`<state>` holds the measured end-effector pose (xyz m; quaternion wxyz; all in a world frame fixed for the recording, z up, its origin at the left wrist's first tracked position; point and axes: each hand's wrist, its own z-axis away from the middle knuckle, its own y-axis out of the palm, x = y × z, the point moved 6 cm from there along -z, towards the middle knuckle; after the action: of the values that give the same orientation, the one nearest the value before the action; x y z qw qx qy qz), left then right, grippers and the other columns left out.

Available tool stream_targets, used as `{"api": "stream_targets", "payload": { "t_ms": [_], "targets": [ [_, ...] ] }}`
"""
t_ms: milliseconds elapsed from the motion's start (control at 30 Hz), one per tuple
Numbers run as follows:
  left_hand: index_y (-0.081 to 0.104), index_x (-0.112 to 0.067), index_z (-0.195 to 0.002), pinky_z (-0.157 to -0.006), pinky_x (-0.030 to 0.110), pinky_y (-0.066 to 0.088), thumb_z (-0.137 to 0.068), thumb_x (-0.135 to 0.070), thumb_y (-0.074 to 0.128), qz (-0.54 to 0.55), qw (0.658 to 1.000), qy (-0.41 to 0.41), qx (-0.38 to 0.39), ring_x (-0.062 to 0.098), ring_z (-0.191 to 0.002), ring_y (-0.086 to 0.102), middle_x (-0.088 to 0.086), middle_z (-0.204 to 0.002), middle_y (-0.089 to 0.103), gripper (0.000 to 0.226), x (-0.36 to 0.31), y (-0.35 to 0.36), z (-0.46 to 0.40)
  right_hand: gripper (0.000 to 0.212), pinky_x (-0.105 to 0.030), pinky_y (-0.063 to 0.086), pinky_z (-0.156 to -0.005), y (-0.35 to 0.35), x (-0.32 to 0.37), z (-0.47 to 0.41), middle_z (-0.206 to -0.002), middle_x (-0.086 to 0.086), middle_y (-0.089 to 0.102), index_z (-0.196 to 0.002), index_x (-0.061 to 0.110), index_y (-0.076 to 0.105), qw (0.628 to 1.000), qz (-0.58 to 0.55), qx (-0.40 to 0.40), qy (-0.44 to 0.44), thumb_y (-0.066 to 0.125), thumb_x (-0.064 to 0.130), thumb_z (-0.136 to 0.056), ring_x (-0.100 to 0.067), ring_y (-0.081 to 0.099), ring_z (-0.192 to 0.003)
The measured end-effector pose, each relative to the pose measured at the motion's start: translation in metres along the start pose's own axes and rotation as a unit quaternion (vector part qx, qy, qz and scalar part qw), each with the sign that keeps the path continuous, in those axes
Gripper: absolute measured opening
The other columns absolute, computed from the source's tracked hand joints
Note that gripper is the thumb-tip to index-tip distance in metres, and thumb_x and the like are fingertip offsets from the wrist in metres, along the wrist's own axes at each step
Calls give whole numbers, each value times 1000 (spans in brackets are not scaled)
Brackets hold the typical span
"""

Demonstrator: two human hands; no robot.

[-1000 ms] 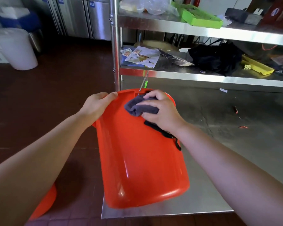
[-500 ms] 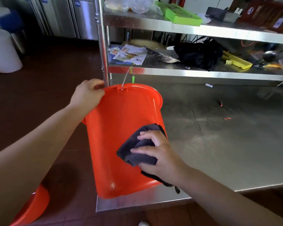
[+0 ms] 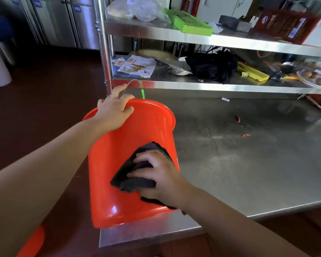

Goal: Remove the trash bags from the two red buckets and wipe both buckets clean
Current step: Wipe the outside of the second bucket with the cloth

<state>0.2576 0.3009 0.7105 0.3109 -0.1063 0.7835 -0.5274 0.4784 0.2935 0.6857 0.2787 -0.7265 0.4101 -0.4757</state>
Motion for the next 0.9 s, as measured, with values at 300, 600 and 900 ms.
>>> {"api": "stream_targets", "payload": {
  "t_ms": [300,600,900],
  "targets": [
    [50,-26,-131,-102,46,24,-98,-31,41,32,997,-72,-15,31,-126,39,5,-137,50,35,29,-8,5,31,-18,30,-103,-19,-64,-65,-115,-7,53,-103,13,74,983,-67,-130,112,76,8,-72,-19,47,-115],
    [46,-29,-132,-101,49,28,-89,-47,52,-8,997,-77,-11,33,-123,42,8,-127,52,47,29,-10,11,31,-25,35,-103,-24,-102,-82,-113,8,46,-108,16,72,953,-101,-178,225,75,16,-78,-15,47,-117],
    [47,-28,-130,-98,48,32,-83,-56,55,-2,995,-97,-10,31,-119,46,6,-123,53,56,40,-17,20,37,-22,35,-102,-2,-49,31,-120,3,49,-109,20,70,955,-136,-162,207,72,18,-73,-7,48,-117]
  ]
}}
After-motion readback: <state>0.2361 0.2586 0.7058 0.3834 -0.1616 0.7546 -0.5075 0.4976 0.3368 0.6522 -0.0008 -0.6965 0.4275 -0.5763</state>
